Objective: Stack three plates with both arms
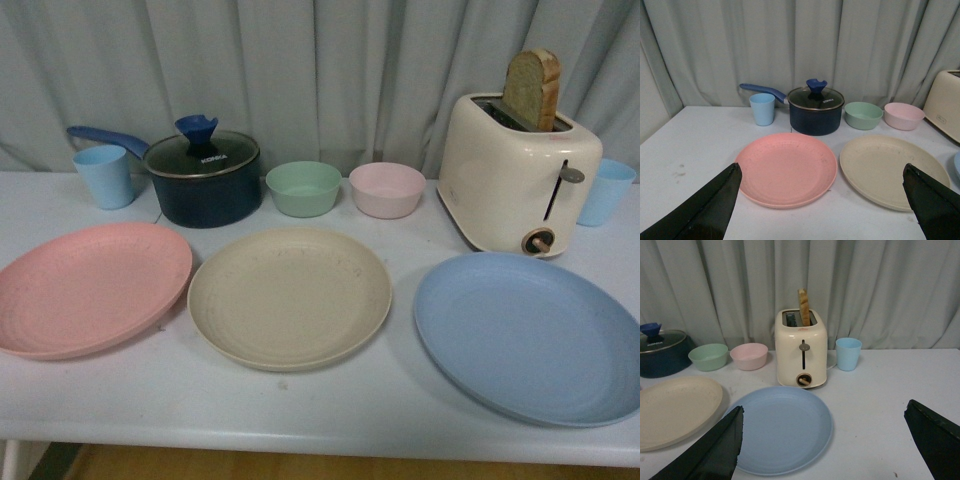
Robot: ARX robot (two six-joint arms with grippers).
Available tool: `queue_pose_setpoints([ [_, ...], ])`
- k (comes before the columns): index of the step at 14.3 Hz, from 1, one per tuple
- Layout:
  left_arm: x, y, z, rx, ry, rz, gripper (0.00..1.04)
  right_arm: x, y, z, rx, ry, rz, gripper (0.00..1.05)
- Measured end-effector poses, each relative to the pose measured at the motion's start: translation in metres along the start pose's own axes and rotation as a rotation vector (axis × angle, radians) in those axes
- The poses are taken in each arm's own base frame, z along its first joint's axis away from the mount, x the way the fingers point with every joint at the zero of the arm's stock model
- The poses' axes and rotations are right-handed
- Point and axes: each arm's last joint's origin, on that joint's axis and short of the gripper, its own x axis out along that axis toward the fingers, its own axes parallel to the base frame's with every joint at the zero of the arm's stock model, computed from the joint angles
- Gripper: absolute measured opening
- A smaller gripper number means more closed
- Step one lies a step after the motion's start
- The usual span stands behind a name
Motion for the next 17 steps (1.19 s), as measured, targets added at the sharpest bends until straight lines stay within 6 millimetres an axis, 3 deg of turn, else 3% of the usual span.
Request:
queue_pose_setpoints([
  [17,0.0000,0.0000,0.0000,0.000,0.000,0.000,0.98,0.0000,0.0000,0.0000,0.000,0.000,0.000,0.98],
])
